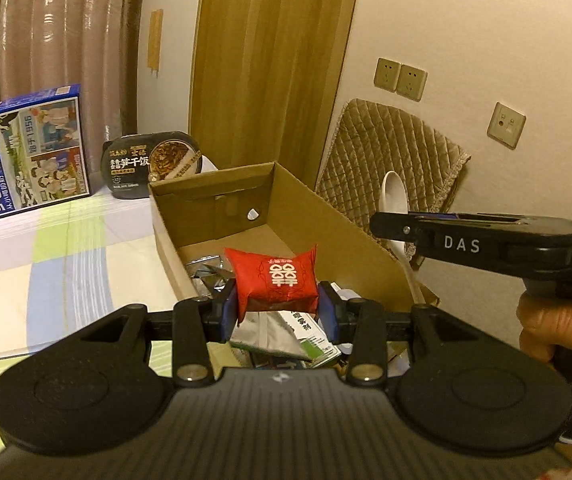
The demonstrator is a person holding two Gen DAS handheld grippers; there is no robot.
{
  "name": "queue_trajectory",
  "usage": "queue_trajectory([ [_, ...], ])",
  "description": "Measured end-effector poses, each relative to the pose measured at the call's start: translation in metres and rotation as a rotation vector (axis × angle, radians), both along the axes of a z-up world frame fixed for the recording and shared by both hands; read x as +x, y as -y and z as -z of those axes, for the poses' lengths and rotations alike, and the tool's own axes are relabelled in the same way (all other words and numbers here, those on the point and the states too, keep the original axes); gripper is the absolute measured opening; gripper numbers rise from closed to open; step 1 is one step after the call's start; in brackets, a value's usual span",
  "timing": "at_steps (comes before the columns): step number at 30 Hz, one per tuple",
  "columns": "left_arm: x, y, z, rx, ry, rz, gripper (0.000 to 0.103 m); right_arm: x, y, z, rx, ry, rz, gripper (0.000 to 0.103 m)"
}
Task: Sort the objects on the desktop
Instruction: 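Carry the red candy packet and white spoon over the cardboard box, then open the left tool dropping the candy while the right releases the spoon into the box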
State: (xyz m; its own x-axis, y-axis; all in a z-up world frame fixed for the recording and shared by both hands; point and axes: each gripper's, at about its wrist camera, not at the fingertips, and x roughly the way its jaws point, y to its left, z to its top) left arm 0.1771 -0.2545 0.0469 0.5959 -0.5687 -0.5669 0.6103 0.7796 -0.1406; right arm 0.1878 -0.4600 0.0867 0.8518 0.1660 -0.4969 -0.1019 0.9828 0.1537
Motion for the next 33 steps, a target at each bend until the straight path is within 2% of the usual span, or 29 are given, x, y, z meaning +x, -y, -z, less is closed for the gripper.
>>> queue_trajectory([
  [20, 0.039, 0.03, 0.021, 0.032, -0.041, 0.003, 0.036, 0.048, 0.003, 0.011, -0.019, -0.03, -0.022, 0.029],
  [33, 0.056, 0.037, 0.032, 0.028, -0.06, -0.008, 0.036, 0.066, 0.002, 0.017, -0.029, -0.037, -0.033, 0.029],
])
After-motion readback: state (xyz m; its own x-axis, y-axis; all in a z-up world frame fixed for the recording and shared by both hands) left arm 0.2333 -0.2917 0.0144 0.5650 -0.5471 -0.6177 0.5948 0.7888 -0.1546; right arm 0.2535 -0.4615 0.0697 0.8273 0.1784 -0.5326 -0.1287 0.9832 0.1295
